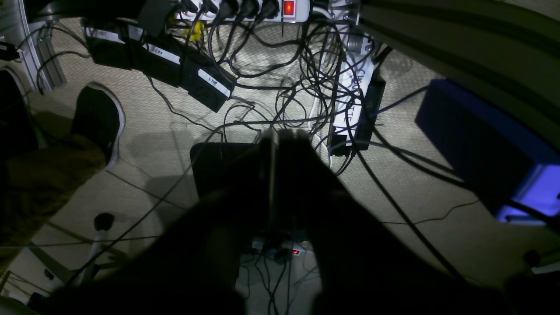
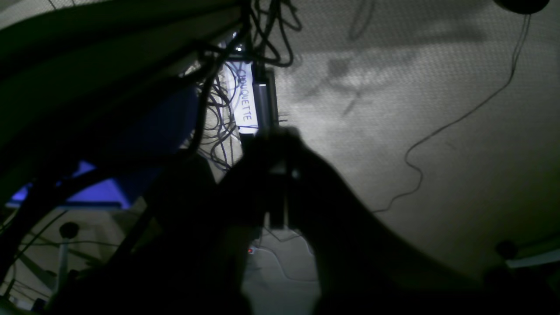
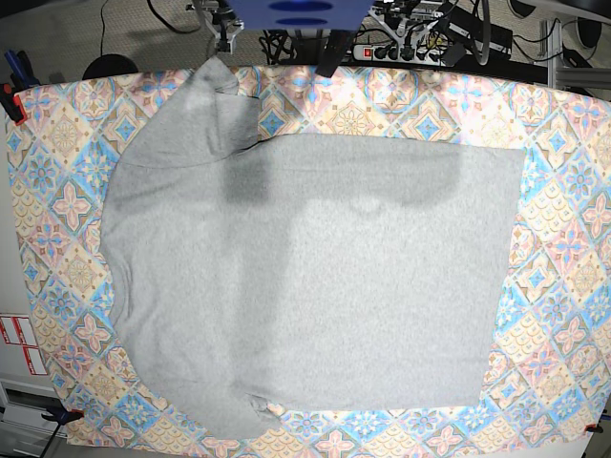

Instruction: Fold the T-shirt properly

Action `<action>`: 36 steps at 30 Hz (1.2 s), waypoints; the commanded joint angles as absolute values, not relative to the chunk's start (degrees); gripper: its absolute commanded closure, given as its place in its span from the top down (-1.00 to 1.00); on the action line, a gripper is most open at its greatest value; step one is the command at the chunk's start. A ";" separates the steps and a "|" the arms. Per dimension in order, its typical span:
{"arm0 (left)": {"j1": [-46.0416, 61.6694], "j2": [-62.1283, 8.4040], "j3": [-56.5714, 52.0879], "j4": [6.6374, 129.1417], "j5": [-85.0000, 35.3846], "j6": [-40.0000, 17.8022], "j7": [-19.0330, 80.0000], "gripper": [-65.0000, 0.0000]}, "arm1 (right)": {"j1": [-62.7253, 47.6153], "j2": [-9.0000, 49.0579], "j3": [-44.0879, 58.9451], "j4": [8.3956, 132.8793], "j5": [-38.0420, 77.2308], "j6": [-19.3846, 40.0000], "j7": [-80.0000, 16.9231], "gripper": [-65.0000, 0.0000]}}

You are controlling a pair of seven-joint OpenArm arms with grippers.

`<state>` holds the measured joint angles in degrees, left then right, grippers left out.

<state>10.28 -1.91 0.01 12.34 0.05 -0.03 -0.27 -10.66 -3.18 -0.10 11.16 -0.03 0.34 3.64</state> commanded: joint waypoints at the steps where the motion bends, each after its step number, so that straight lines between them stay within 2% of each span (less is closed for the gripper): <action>1: 10.59 -1.98 -0.04 12.44 0.31 0.22 -0.48 -1.00 | -11.03 -3.38 0.04 11.21 0.04 0.57 4.09 -0.99; 19: 13.14 -2.77 -0.04 12.53 0.31 0.22 -0.57 -1.00 | -13.85 -3.30 0.04 11.56 -0.04 0.57 4.26 -0.99; 24: 16.75 -6.11 -0.04 12.62 0.31 0.22 -1.10 -1.00 | -17.89 -0.13 0.04 11.74 -0.04 0.57 4.44 -0.99; 27: 19.30 -7.96 -0.04 12.79 0.31 0.22 -5.76 -1.00 | -20.53 1.36 0.04 13.23 -0.04 0.57 4.44 -0.99; 30: 23.87 -9.54 -0.04 16.84 0.31 0.22 -9.45 -1.00 | -24.48 2.68 0.13 17.80 -0.04 0.57 4.44 -1.00; 36: 34.86 -13.05 -0.04 34.24 -0.22 0.22 -9.36 -1.00 | -33.63 4.88 1.10 30.20 0.13 0.57 4.35 -1.00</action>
